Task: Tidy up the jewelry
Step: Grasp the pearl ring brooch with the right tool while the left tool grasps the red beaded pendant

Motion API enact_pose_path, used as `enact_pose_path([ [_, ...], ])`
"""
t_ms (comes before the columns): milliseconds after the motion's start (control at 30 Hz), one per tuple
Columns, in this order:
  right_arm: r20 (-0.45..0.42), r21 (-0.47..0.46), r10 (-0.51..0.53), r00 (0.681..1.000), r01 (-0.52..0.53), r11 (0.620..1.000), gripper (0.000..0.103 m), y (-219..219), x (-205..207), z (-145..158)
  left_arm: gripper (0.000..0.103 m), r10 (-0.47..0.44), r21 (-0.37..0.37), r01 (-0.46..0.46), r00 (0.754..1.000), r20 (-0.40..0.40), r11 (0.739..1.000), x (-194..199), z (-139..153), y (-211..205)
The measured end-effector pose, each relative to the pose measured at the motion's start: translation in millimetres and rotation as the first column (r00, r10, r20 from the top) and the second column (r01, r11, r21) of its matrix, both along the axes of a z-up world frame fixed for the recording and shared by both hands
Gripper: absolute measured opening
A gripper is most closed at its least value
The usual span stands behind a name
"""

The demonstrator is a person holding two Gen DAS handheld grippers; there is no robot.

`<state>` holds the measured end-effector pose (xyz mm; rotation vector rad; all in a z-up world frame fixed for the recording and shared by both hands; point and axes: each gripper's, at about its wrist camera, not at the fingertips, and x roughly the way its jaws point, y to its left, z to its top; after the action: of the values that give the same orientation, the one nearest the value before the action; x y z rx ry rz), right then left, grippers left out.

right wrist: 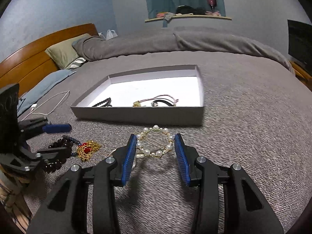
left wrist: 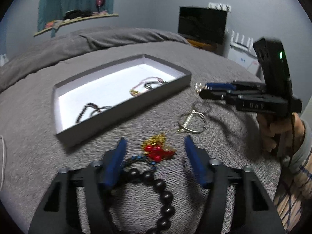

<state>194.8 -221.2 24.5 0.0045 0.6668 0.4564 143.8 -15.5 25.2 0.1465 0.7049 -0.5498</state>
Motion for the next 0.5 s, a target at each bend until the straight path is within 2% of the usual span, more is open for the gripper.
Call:
enact_pose_path([
  [133,-0.004,0.01,-0.008,1.0,0.008,1.0,0.04,-8.2,0.8,-0.3,0.055,-0.026,0.033,0.027,1.0,-0.007,0.999,2.5,-5.4,-15.8],
  [300,-0.003,0.01,-0.007,1.0,0.007,1.0,0.04,-10.2,-1.6,-0.9,0.055,0.023,0.08,-0.02,0.999,-0.032,0.997,12.4,-15.5,-20.5],
  [500,0.0,0.006,0.003,1.0,-0.003,1.0,0.04,-5.5,-2.3,-1.3,0.055,0.048,0.095,-0.04,0.996,-0.081,0.995,21.8,-22.2,-21.0],
])
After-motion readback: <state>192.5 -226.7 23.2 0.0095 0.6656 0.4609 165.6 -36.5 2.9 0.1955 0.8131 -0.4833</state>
